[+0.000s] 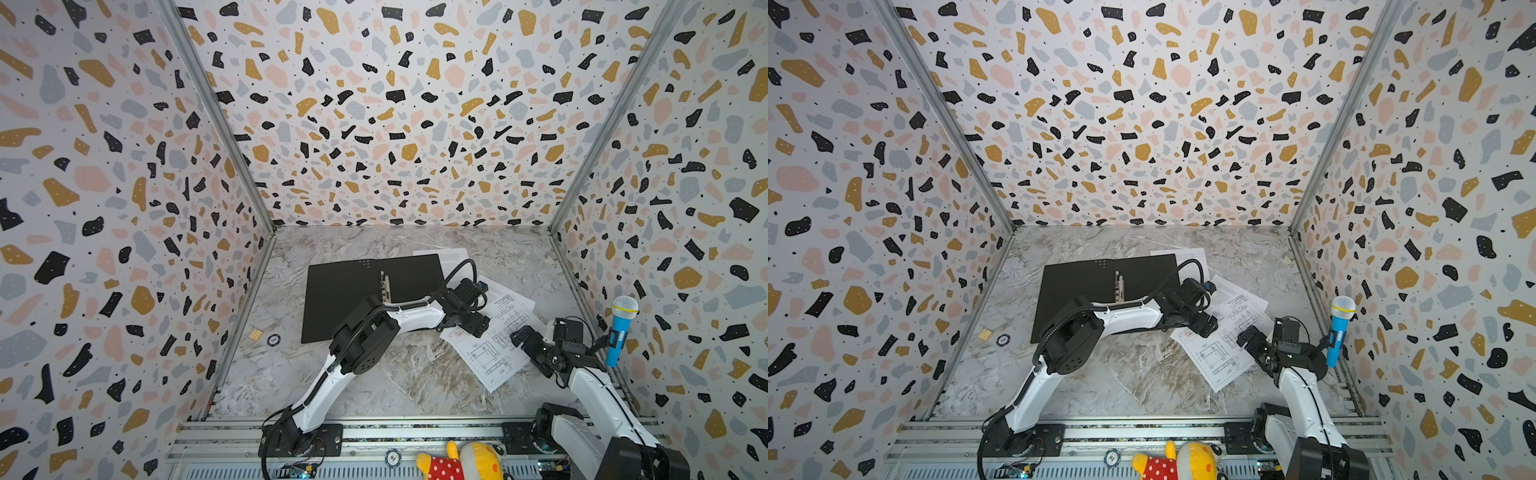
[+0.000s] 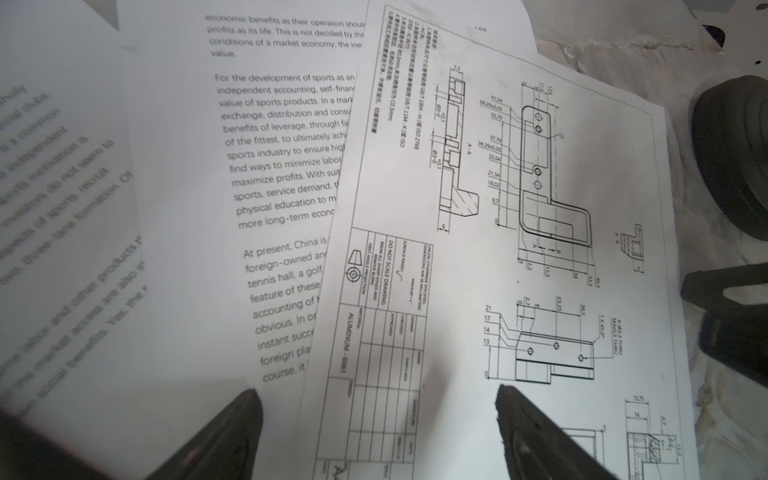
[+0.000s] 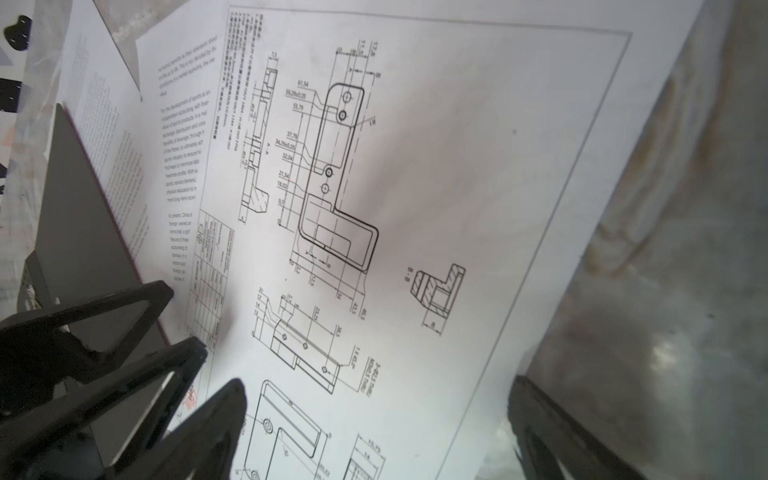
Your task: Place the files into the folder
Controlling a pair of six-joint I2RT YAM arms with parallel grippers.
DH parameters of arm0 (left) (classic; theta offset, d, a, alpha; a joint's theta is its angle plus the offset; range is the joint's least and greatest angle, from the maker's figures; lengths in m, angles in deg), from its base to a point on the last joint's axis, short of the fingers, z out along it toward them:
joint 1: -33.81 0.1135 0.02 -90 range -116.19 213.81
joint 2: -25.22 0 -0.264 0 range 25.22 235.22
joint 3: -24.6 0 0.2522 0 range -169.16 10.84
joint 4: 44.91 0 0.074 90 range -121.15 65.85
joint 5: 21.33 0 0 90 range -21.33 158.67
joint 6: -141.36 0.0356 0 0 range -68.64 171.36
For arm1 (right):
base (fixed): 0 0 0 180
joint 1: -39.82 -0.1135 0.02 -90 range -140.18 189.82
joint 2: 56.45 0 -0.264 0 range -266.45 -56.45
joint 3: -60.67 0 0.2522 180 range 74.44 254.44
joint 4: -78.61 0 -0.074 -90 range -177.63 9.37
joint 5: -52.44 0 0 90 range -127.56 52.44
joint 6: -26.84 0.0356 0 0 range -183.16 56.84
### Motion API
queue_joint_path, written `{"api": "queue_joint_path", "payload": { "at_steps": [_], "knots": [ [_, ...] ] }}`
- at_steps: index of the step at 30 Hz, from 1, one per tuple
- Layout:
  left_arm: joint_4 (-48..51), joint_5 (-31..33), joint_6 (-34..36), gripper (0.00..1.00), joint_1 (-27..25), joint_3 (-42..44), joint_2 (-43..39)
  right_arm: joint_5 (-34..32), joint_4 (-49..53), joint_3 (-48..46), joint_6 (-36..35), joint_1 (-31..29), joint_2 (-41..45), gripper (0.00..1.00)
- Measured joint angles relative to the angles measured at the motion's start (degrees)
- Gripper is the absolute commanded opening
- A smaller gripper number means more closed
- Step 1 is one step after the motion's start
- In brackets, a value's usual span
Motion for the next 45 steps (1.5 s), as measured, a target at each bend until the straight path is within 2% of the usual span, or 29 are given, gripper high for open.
{"api": "queue_joint_path", "payload": {
  "at_steps": [15,27,35,41,45],
  "knots": [
    [-1.1,-4.0,-0.3,0.89,0.1,0.4,0.0,4.6,-9.9,-1.9,3.2,0.2,-2.8,1.00],
    [-4.3,-8.6,-3.2,0.89,0.1,1.5,0.0,8.9,-15.4,-2.7,5.4,0.3,-5.2,0.99],
    [-7.4,-11.0,-5.1,0.89,0.1,2.8,0.0,9.7,-17.6,-3.4,5.7,0.3,-6.4,0.89],
    [-8.1,-11.5,-5.7,0.89,0.1,3.0,0.0,9.3,-17.2,-3.5,5.6,0.3,-6.1,0.87],
    [-8.1,-11.7,-6.1,0.89,0.1,3.0,0.0,8.3,-15.4,-3.8,5.3,0.3,-4.6,0.82]
  ]
}}
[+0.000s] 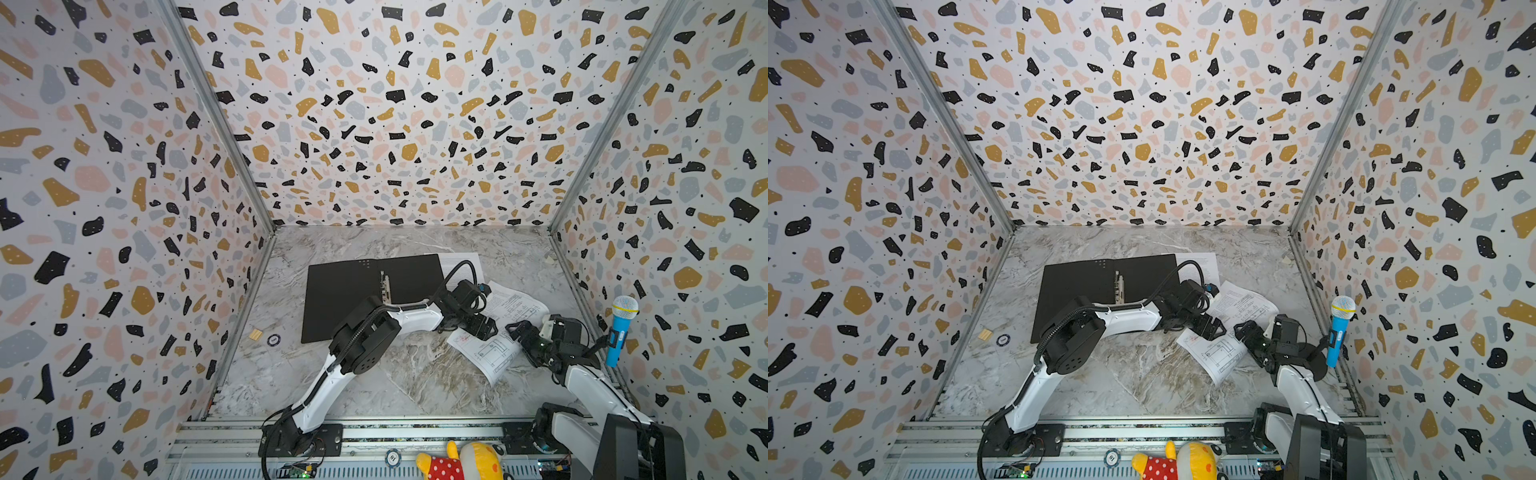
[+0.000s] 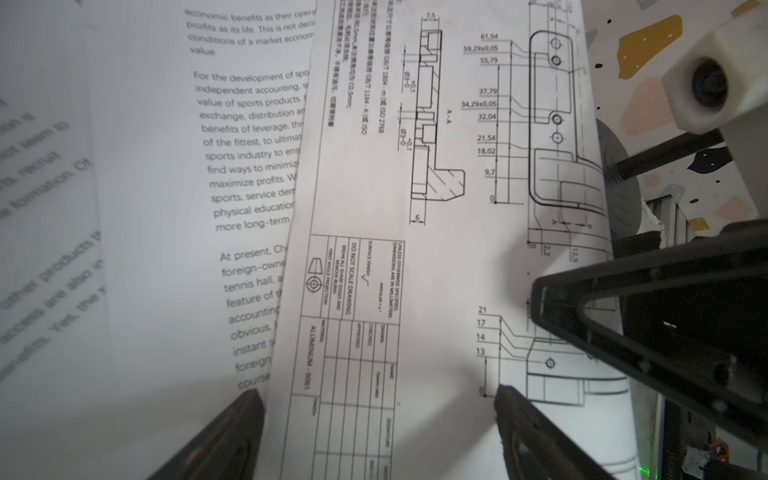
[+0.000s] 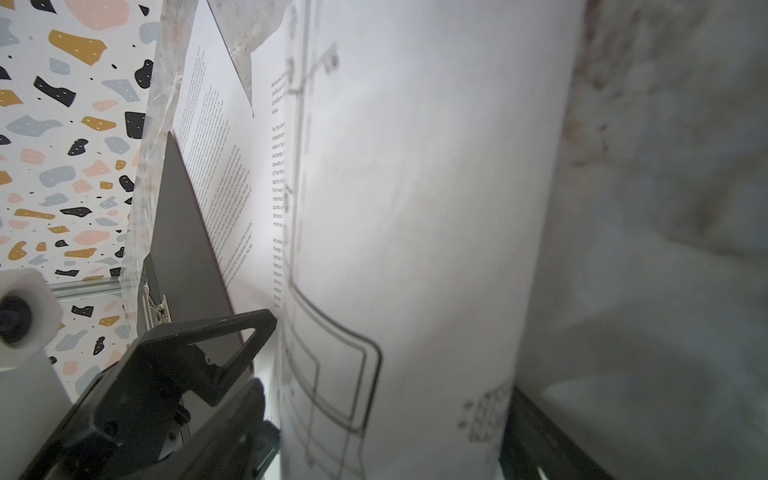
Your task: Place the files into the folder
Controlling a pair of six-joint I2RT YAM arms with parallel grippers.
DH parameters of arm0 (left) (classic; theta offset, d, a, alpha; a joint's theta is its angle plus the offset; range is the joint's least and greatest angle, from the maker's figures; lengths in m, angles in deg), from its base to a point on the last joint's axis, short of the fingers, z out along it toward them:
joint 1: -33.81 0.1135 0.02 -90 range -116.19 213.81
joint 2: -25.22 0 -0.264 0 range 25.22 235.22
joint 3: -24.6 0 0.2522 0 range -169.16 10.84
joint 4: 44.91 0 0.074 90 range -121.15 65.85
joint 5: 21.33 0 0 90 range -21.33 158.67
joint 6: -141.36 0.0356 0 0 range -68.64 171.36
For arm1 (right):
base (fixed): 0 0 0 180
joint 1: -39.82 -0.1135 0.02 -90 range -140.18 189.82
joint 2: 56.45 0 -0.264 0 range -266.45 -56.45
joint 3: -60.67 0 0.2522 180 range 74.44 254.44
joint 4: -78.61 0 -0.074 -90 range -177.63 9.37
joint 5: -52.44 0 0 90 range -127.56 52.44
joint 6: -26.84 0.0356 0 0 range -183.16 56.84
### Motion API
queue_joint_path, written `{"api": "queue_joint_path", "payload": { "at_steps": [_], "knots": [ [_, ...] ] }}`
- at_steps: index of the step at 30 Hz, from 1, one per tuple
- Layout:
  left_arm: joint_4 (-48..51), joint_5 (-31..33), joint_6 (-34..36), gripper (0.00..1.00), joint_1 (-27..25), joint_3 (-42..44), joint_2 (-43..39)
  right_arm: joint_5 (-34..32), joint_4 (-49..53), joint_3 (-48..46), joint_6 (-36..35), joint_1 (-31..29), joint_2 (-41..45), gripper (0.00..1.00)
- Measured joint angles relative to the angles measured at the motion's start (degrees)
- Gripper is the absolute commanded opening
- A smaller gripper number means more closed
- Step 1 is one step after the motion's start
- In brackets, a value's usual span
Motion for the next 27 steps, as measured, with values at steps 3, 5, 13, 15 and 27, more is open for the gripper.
{"api": "queue_joint_path", "payload": {
  "at_steps": [3,5,13,15,27],
  "knots": [
    [0.0,-0.2,-0.1,0.88,0.0,0.0,0.0,-0.4,0.6,-0.3,-0.1,0.0,0.5,0.80],
    [0.0,-0.3,-0.1,0.88,0.0,0.0,0.0,-0.5,0.9,-0.3,-0.2,0.0,0.6,0.77],
    [-0.5,-0.5,-0.1,0.88,0.0,0.3,0.0,-1.4,2.1,-0.3,-1.1,0.0,0.9,0.70],
    [-0.5,-0.6,-0.1,0.88,0.0,0.3,0.0,-1.5,2.5,-0.3,-1.3,0.0,1.2,0.72],
    [-0.9,-0.6,-0.2,0.88,0.0,0.7,-0.1,-2.6,5.7,-0.4,-2.8,0.1,3.3,0.66]
  ]
}}
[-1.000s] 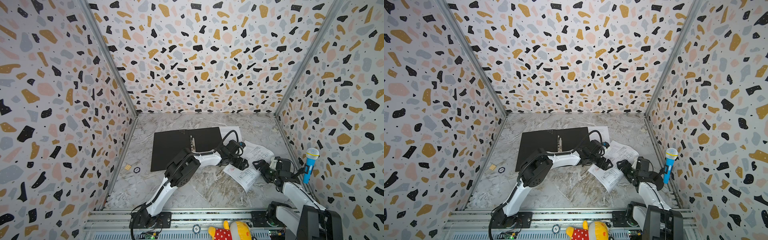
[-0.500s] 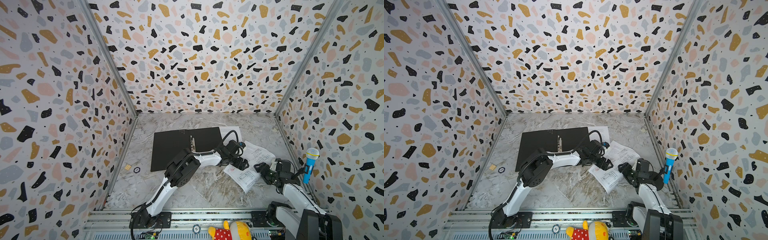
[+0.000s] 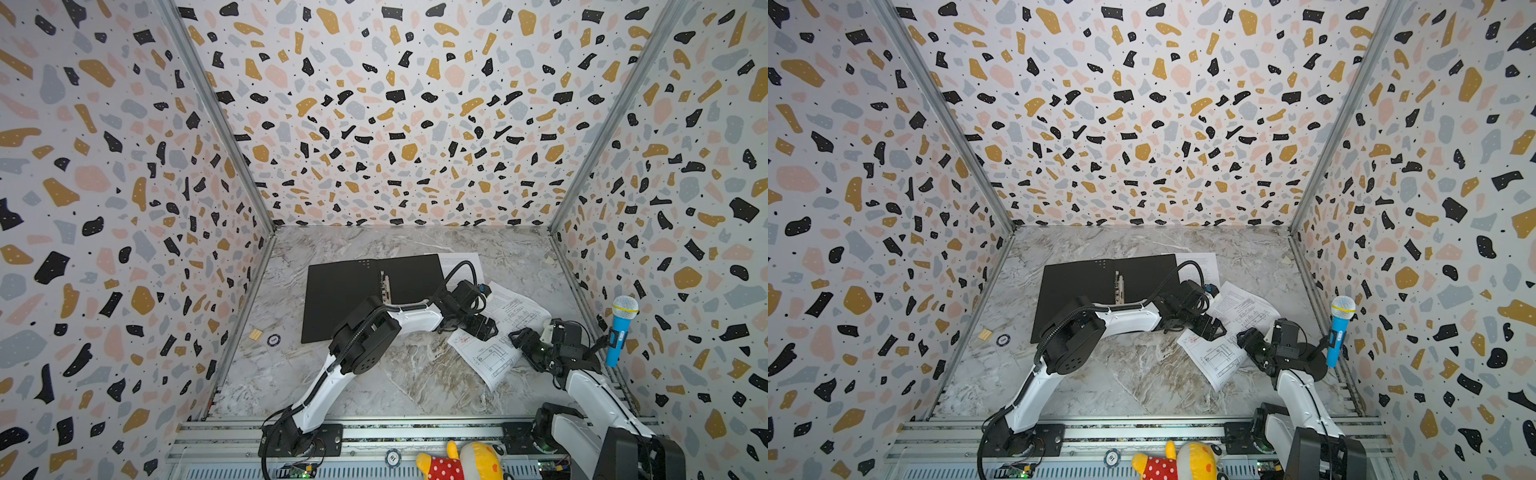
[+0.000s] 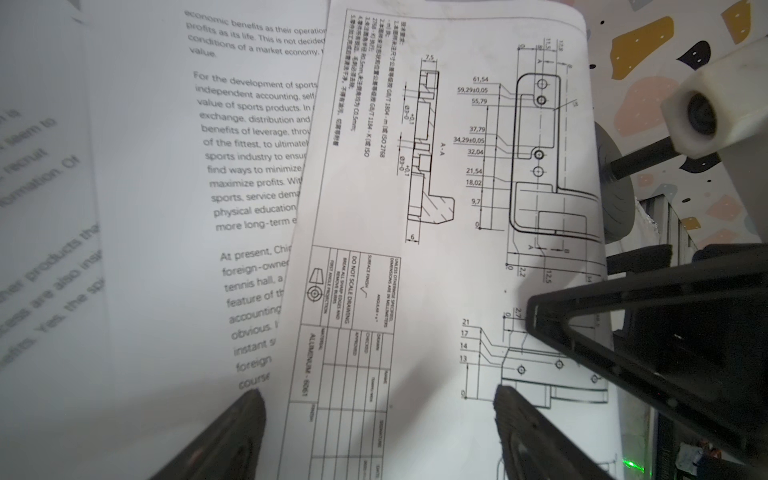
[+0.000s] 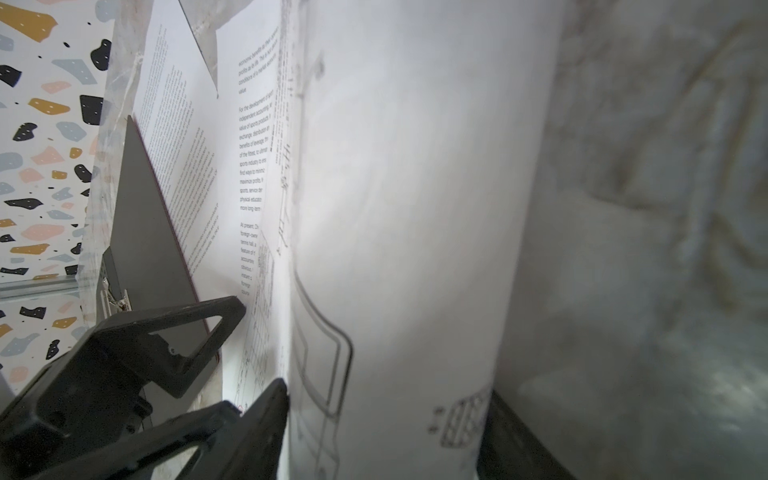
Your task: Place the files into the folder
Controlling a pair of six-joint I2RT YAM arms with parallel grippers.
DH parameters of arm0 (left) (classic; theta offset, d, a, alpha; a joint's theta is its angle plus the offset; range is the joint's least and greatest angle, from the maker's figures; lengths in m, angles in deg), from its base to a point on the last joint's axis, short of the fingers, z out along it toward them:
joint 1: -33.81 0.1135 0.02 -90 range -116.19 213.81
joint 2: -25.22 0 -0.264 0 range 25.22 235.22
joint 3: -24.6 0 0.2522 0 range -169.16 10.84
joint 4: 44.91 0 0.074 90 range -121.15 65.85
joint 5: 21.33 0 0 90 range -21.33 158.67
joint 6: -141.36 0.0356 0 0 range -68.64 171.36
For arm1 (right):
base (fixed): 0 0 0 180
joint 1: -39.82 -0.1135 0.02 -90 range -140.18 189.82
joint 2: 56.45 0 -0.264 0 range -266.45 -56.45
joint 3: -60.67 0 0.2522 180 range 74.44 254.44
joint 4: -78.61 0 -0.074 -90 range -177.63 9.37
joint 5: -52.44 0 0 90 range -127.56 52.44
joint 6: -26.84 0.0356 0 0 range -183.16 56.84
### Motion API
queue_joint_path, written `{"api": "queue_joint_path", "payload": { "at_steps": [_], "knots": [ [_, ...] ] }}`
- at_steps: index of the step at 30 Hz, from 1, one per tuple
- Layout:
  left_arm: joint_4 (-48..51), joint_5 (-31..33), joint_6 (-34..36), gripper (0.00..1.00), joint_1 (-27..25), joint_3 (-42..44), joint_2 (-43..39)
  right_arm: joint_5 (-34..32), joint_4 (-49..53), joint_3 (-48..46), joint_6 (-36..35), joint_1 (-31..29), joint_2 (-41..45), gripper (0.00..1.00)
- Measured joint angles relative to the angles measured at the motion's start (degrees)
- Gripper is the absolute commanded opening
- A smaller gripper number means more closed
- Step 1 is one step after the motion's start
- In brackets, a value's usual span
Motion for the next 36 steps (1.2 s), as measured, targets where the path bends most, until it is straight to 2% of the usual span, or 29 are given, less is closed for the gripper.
{"api": "queue_joint_path", "payload": {
  "at_steps": [10,15,26,32,36],
  "knots": [
    [-1.8,-0.8,-3.9,0.88,-0.1,5.7,-4.4,0.3,-0.2,-0.7,-0.2,0.8,0.4,0.62],
    [-5.6,-1.7,-8.0,0.89,-0.1,11.8,-10.6,1.0,-0.9,-1.4,-0.2,1.1,1.0,0.62],
    [-24.3,-2.6,-24.3,0.90,-1.3,36.4,-27.3,2.2,-3.0,-2.4,-0.1,1.3,1.2,0.60],
    [-32.0,-1.6,-33.7,0.90,-5.8,45.9,-30.0,2.6,-3.5,-2.7,-0.1,1.3,1.2,0.60],
    [-35.9,-1.0,-38.8,0.91,-8.7,48.6,-30.1,3.0,-3.7,-2.8,-0.1,1.4,1.2,0.61]
  ]
}}
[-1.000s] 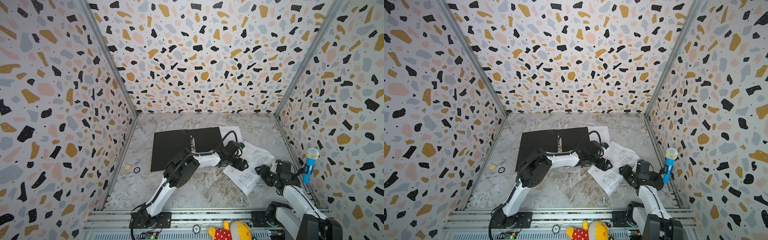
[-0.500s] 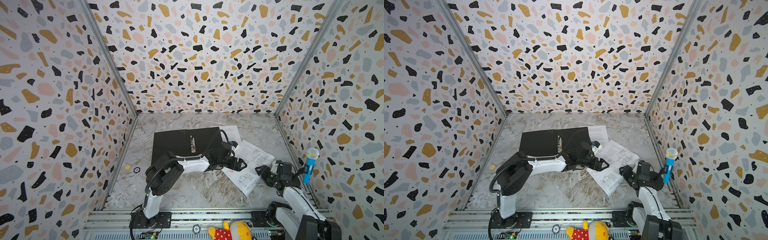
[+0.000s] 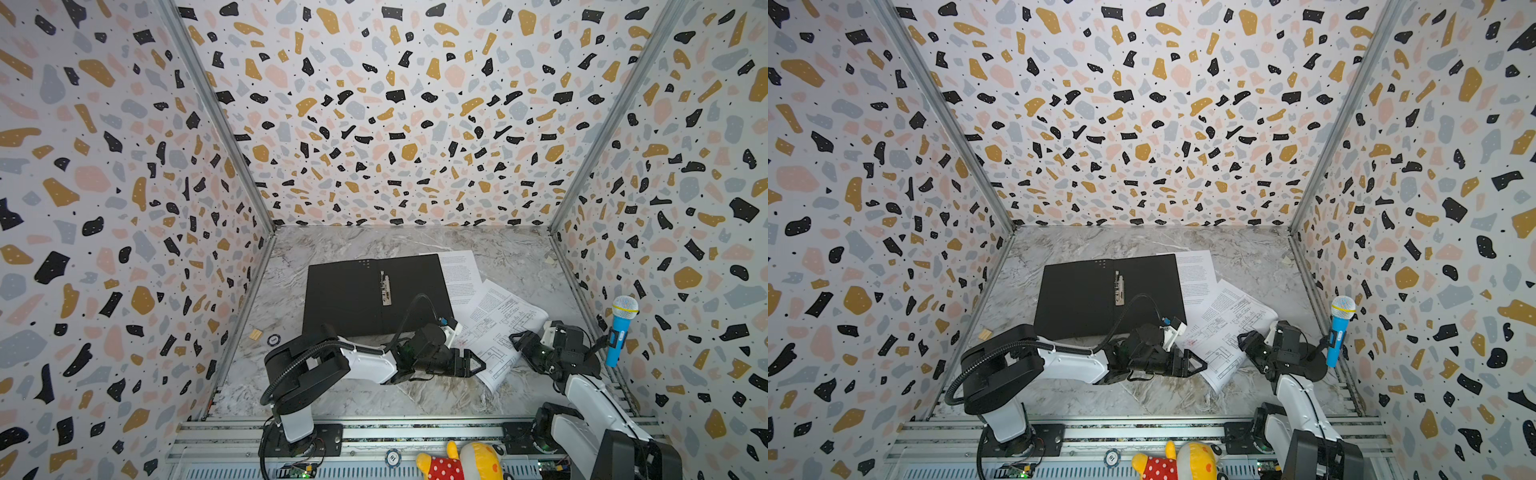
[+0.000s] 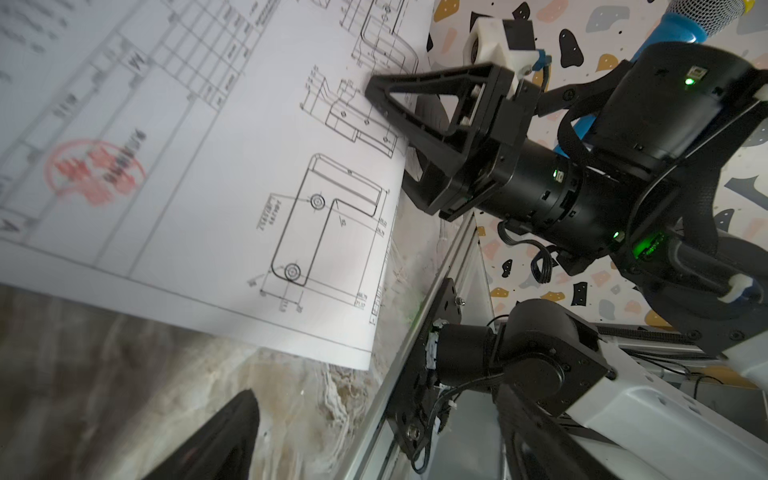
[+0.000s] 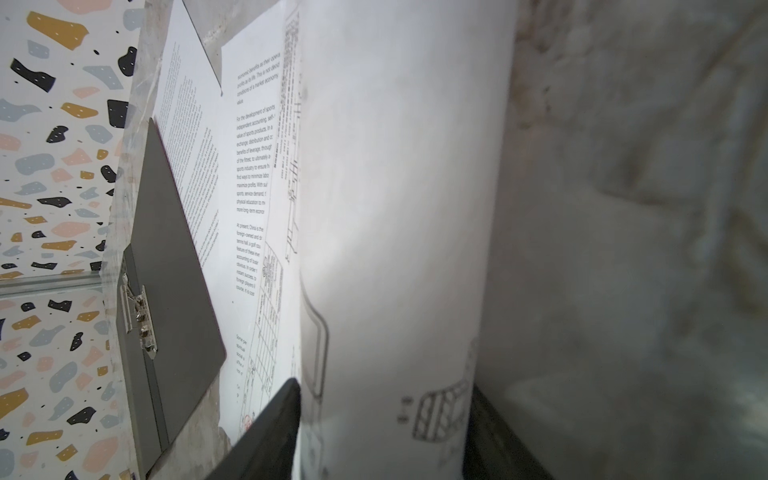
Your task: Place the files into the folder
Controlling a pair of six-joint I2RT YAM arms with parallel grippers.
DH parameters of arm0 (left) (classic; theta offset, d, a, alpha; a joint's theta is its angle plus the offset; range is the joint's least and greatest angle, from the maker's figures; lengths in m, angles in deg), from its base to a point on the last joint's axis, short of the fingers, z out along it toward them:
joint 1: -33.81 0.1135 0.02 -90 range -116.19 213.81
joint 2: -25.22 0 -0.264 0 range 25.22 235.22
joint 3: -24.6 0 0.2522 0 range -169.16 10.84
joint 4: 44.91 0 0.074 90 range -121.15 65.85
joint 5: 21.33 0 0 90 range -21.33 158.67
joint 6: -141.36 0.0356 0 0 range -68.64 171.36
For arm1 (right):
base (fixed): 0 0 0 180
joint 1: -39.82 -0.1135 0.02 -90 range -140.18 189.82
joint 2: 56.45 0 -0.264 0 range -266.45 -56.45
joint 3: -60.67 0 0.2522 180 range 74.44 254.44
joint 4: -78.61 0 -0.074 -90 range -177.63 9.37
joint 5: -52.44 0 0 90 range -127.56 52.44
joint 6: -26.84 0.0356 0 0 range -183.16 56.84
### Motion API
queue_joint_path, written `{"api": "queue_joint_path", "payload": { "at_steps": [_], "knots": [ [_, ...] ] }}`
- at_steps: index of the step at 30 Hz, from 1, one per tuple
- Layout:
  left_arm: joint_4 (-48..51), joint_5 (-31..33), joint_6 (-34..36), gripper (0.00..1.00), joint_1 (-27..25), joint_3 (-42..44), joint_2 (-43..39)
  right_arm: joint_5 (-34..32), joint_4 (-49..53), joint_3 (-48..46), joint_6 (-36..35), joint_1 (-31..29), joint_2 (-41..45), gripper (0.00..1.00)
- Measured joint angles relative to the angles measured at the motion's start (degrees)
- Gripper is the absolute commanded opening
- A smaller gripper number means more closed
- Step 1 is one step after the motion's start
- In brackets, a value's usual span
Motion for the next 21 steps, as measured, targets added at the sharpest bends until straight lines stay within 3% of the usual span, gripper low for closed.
{"api": "queue_joint_path", "payload": {
  "at_steps": [21],
  "knots": [
    [-24.9,7.0,-19.1,0.87,-9.1,7.6,9.0,1.5,-1.9,-2.7,0.1,0.0,3.0,0.60]
  ]
}}
